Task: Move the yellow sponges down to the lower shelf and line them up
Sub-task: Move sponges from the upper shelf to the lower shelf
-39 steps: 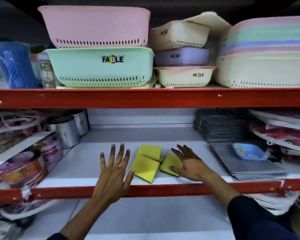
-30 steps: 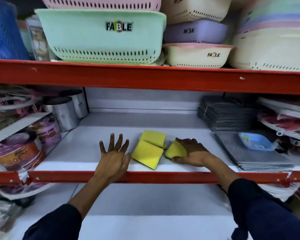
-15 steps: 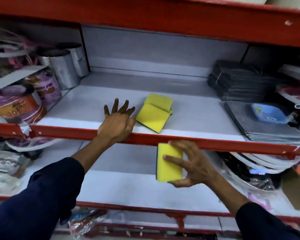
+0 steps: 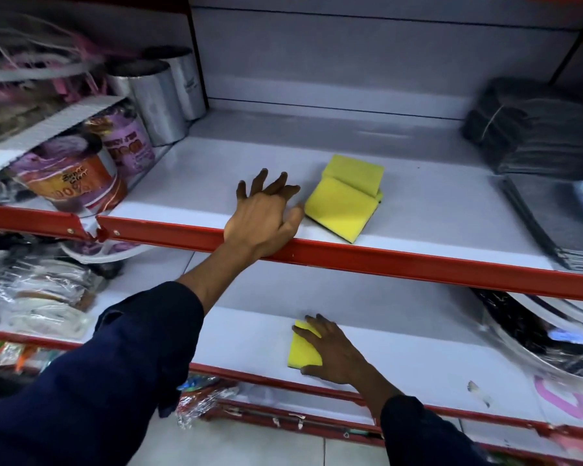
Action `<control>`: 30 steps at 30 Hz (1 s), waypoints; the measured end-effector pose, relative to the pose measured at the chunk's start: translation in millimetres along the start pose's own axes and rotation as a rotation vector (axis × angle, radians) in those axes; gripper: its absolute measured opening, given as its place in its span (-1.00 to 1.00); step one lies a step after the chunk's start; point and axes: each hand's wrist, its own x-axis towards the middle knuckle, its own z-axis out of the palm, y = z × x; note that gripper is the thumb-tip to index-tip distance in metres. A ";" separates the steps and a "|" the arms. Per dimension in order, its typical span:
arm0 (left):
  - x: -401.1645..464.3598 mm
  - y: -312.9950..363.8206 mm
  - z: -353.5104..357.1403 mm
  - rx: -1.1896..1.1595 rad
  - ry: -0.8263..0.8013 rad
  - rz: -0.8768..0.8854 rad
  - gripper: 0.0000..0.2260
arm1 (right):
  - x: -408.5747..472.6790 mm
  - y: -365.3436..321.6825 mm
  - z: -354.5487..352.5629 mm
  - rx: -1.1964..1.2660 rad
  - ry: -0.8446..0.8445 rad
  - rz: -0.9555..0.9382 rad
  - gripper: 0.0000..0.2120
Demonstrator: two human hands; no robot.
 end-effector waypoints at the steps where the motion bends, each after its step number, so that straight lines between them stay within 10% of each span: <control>1: 0.1 0.3 -0.4 -0.008 0.002 -0.002 -0.47 | -1.9 0.1 -5.7 0.011 0.032 -0.020 -0.17; 10: -0.1 1.0 1.4 -0.047 0.050 -0.010 -0.46 | -44.5 -18.1 -145.2 -0.206 0.885 -0.513 -0.63; 14: -1.8 0.7 2.0 -0.061 0.056 -0.015 -0.45 | -49.6 -37.8 -222.8 -0.313 1.146 -0.387 -0.70; 21: -3.2 1.5 0.7 -0.061 0.058 -0.036 -0.44 | -8.6 -53.4 -291.3 -0.113 0.754 0.339 -0.46; 30: -3.0 0.8 -0.5 -0.041 0.048 -0.053 -0.35 | -1.6 -35.4 -291.3 0.172 0.733 0.311 -0.39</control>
